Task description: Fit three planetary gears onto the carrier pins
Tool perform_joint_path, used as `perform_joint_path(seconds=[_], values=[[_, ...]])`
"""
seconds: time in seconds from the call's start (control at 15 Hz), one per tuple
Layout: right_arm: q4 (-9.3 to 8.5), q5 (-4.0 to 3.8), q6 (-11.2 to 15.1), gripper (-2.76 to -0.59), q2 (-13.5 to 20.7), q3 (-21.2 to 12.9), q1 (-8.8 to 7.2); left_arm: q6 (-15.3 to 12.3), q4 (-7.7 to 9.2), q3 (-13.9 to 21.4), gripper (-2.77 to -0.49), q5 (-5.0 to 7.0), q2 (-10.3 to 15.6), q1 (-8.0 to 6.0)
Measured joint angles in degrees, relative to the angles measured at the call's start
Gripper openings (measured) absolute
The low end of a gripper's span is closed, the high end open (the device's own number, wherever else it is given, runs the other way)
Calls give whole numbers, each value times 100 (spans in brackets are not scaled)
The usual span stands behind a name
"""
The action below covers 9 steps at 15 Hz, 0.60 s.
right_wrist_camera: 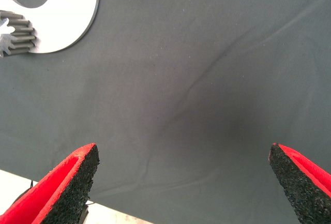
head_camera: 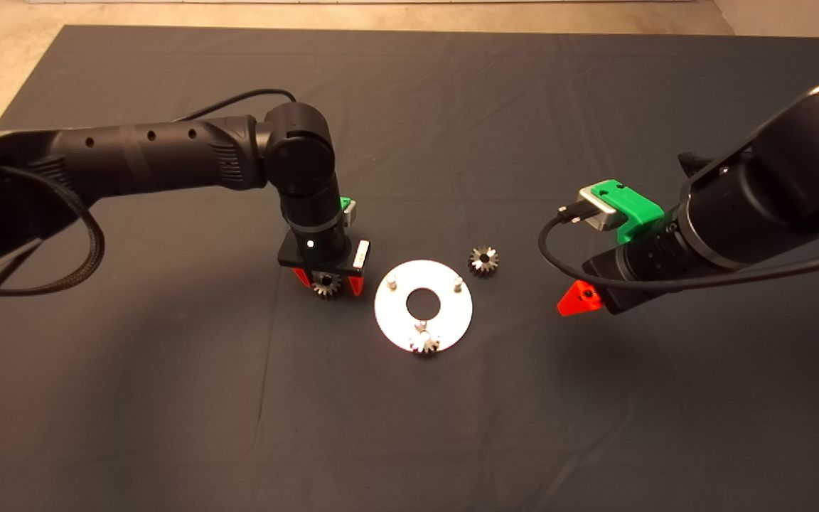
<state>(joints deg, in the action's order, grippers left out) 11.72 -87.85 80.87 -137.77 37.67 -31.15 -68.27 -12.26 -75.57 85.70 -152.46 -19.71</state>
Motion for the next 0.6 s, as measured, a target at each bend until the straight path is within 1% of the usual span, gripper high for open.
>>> perform_joint_path(seconds=[0.07,0.2,0.33,0.47,0.6], values=[[-1,0,0,-89,-1,0,0,1,0,0,-159,4,5,-1],[-1,2,2,-89,-2,0,0,2,0,0,-175,10,11,-2],[-1,0,0,-89,-1,0,1,2,0,0,-175,16,11,-2],[-1,0,1,-89,0,0,0,2,0,0,-189,32,13,1],[-1,2,0,-89,-2,0,0,2,0,0,-194,33,13,-2]])
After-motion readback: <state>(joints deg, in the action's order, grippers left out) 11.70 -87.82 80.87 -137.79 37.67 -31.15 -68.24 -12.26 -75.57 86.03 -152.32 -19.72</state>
